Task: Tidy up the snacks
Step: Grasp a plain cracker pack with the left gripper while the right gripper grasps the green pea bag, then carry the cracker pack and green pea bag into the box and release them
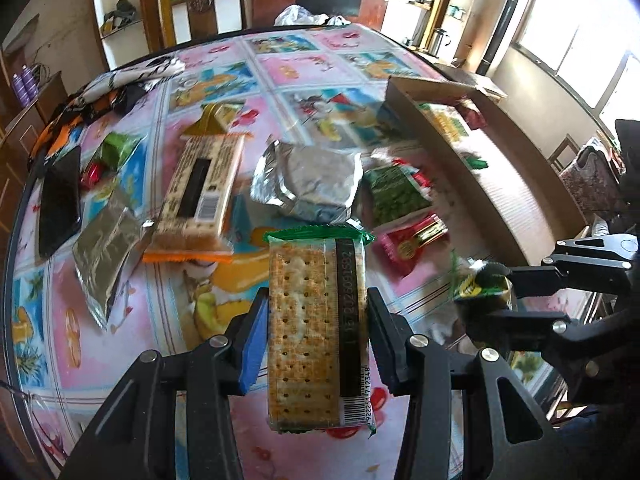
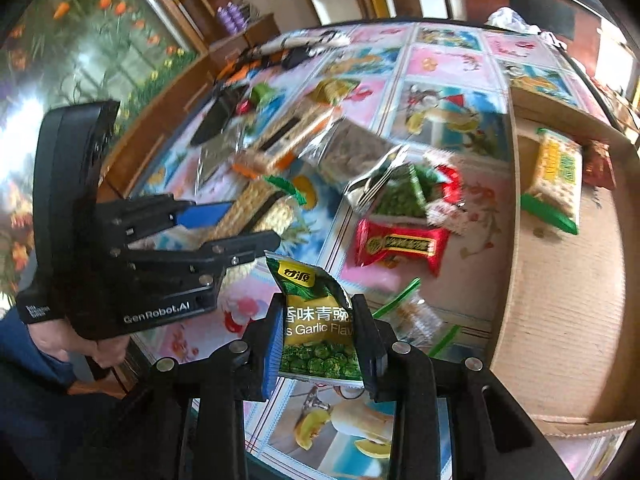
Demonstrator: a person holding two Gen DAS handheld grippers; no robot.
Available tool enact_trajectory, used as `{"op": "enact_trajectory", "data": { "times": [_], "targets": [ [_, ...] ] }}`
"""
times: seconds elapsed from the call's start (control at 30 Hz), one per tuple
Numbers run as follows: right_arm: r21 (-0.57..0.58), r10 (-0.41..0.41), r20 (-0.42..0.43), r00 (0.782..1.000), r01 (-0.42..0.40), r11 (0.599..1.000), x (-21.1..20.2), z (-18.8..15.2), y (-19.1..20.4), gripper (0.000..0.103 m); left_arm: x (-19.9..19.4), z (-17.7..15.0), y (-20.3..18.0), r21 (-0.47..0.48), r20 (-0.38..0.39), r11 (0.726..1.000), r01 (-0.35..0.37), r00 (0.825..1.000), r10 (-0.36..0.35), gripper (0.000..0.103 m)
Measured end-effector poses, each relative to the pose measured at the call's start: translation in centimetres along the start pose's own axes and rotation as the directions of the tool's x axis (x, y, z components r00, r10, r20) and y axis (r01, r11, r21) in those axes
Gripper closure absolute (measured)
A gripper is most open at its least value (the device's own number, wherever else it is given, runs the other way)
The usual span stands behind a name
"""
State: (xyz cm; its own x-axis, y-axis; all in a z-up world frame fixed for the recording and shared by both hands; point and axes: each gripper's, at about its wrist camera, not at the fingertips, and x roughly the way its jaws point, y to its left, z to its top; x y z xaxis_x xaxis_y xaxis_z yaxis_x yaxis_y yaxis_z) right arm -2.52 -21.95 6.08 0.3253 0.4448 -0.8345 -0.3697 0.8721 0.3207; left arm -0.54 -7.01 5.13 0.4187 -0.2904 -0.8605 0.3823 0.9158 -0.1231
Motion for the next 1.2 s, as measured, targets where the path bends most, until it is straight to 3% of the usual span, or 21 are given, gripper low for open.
{"op": "enact_trajectory", "data": {
  "times": [0.5,0.93,1.2],
  "targets": [
    [0.222,-0.016,0.135,0.991,-0.014,0.975,-5.4,-1.7,-4.9,0.068,-1.1,2.9,-5.1,0.102,0.016,0.991,0.088,0.996,-0.091,0.058],
    [0.383,-0.111,0.216,0.97,0.021,0.924,-10.6,-5.7,-10.0,0.068,-0.2,5.8,-12.4,0.224,0.0,0.957,0.182,0.982,-0.187,0.058],
    [0.448,-0.168,0.236,0.957,0.046,0.893,-13.6,-7.2,-13.1,0.068,0.9,7.7,-15.8,0.237,-0.017,0.945,0.225,0.974,-0.227,0.058]
  ]
}}
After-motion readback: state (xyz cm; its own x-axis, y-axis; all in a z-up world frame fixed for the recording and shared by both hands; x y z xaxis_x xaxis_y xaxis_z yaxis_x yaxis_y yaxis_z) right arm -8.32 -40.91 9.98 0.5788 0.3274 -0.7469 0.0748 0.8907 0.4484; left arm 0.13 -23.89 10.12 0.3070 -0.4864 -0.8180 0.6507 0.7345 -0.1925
